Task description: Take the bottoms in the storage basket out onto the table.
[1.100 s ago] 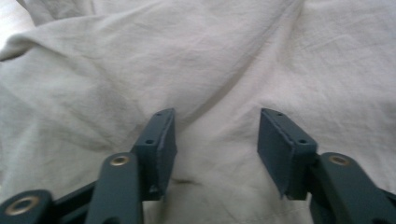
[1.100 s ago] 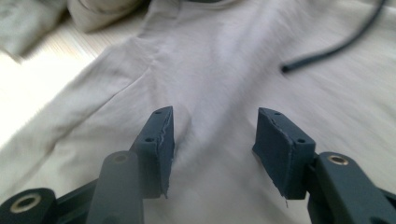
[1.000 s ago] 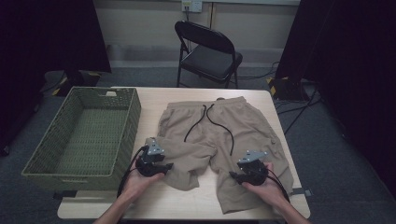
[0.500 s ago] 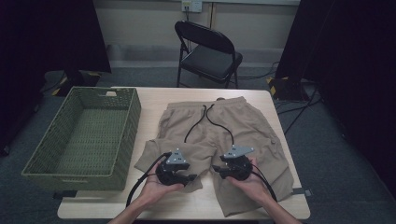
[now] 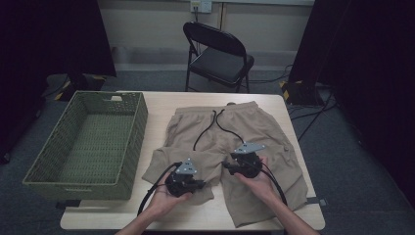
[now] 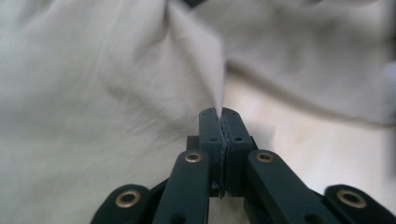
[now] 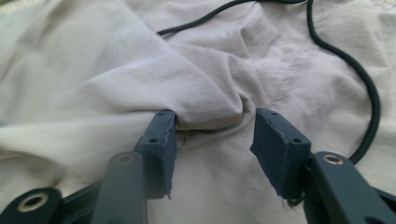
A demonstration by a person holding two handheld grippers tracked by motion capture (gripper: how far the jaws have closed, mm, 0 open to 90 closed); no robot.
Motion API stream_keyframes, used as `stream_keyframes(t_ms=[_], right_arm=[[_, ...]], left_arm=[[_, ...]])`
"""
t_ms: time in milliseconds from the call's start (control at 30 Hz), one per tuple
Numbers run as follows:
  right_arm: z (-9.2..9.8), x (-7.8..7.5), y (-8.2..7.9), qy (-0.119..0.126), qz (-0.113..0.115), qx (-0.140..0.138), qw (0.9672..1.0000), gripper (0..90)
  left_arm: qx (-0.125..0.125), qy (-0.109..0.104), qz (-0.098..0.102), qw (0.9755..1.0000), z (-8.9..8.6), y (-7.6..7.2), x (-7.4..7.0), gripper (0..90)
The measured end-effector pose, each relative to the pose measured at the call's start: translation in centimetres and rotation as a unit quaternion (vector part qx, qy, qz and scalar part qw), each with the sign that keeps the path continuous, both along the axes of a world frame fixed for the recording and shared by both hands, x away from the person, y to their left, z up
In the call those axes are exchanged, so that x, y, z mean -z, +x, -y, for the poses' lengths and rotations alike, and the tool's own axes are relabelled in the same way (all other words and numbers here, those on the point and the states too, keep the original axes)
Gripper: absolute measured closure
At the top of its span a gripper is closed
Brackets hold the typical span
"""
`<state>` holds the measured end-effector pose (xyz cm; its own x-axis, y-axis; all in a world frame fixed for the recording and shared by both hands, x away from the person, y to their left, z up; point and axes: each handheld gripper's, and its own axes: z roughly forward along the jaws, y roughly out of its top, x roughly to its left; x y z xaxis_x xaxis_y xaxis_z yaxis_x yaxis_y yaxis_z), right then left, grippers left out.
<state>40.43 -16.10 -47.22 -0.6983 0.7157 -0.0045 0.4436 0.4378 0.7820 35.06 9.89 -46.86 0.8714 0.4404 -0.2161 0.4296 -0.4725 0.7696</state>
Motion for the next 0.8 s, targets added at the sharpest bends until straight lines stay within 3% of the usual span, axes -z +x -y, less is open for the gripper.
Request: stream_keyframes(t_ms=[67, 133, 200, 267, 333, 367, 433, 467, 533, 633, 700, 767, 800], right_arm=[[0.2, -0.1, 0.1, 0.006, 0.001, 0.002, 1.0000, 47.6], [0.3, -0.1, 0.1, 0.007, 0.001, 0.005, 1.0000, 46.8], [0.3, -0.1, 0.1, 0.006, 0.003, 0.010, 0.9999, 45.0], [0.4, -0.2, 0.1, 0.009, 0.003, 0.007, 0.9999, 44.7], [0.3, -0.3, -0.1, 0.014, 0.005, 0.003, 0.9999, 44.1], [0.2, -0.4, -0.3, 0.018, 0.004, 0.001, 0.9998, 44.0], [-0.2, -0.7, -0.9, 0.026, 0.005, -0.011, 0.9996, 43.9], [-0.4, -0.9, -1.3, 0.029, 0.004, -0.021, 0.9993, 43.9], [-0.9, -1.0, -2.1, 0.029, 0.006, -0.038, 0.9989, 44.4], [-1.6, -0.7, -2.7, 0.023, -0.001, -0.063, 0.9978, 47.6], [-2.2, -0.3, -2.8, 0.016, -0.006, -0.073, 0.9972, 47.9], [-2.7, 0.2, -2.7, 0.005, -0.009, -0.080, 0.9967, 47.8], [-3.0, 0.5, -2.6, -0.003, -0.010, -0.082, 0.9965, 47.8]], left_arm=[[0.019, -0.026, 0.001, 0.9995, -0.6, -0.6, -1.4, 89.7], [0.030, -0.055, -0.018, 0.9979, -1.3, -1.1, -2.0, 89.8], [0.043, -0.058, -0.041, 0.9966, -1.8, -1.6, -1.8, 89.7], [0.041, -0.038, -0.039, 0.9977, -1.9, -1.8, -1.3, 87.2], [0.035, -0.032, -0.051, 0.9976, -1.8, -1.6, -0.7, 70.8], [0.035, -0.033, -0.050, 0.9976, -1.8, -1.4, -0.6, 68.4], [0.008, -0.016, -0.033, 0.9993, -1.9, -1.1, -0.7, 57.6], [-0.001, -0.005, -0.024, 0.9997, -2.0, -1.0, -0.6, 56.8], [-0.026, 0.010, -0.027, 0.9992, -2.3, -0.3, -0.1, 58.7], [-0.058, 0.047, -0.029, 0.9968, -2.4, 0.8, 1.2, 62.5], [-0.075, 0.075, -0.034, 0.9938, -2.3, 1.5, 2.1, 60.2], [-0.087, 0.070, -0.028, 0.9933, -2.6, 1.9, 2.2, 61.7], [-0.089, 0.078, -0.017, 0.9928, -2.7, 1.9, 2.2, 61.6]])
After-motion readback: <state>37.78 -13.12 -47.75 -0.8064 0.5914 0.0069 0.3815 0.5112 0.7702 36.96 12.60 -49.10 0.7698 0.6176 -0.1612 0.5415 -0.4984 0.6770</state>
